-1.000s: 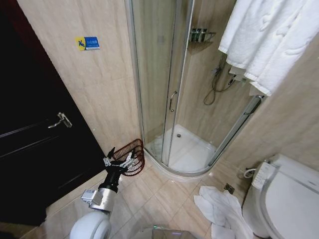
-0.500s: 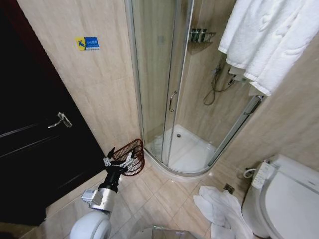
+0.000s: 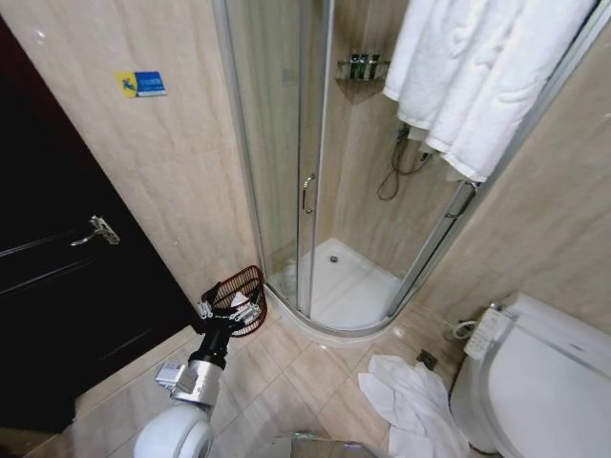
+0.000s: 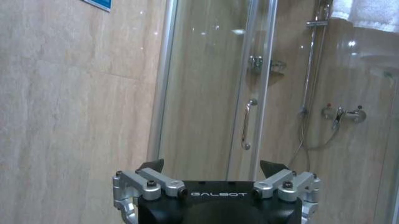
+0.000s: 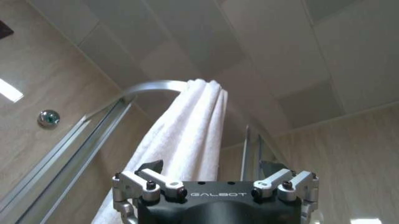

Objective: Discard the used towel into the hamper.

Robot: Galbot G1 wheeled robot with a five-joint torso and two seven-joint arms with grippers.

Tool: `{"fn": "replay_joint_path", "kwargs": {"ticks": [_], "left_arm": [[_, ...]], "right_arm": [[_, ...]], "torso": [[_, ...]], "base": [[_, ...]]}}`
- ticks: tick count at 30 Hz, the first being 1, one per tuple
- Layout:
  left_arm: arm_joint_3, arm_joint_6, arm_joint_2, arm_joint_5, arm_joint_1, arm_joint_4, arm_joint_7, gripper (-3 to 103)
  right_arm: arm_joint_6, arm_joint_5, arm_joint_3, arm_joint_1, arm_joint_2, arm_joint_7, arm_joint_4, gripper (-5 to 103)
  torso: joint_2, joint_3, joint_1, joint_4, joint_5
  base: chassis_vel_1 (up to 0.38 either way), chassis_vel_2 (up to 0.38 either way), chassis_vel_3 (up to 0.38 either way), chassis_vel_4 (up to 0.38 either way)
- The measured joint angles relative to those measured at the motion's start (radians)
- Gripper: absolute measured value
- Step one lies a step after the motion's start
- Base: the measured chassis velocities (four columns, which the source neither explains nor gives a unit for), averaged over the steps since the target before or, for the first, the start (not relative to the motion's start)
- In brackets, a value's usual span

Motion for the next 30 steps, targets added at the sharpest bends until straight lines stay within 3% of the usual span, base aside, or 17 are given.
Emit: {"fn": "replay_joint_path", "kwargs": {"ticks": [19,25,30], "left_arm": [[0.000,0.000,0.000,0.000,0.000,0.000,0.000,100],[0.000,0.000,0.000,0.000,0.000,0.000,0.000,100],[0.000,0.000,0.000,0.000,0.000,0.000,0.000,100]], "right_arm": [[-0.057,-0.006,0.040,0.033,-0.095,0.034,-0.066,100],[-0.114,0.065,0.040,0.053,-0.120,0.072,-0.067,100],[-0.164,0.168,0.039,0.122,-0.210,0.088,-0.113,100]], "torso": [[0.000,0.000,0.000,0.0002,0.0001],[0.000,0.000,0.000,0.0004,0.0002],[0.000,0.000,0.000,-0.0001,0.0000]], "base": [[0.018,0.024,0.021,0.021],[0.064,0.069,0.053,0.062],[0.000,0.000,0.000,0.000]]}}
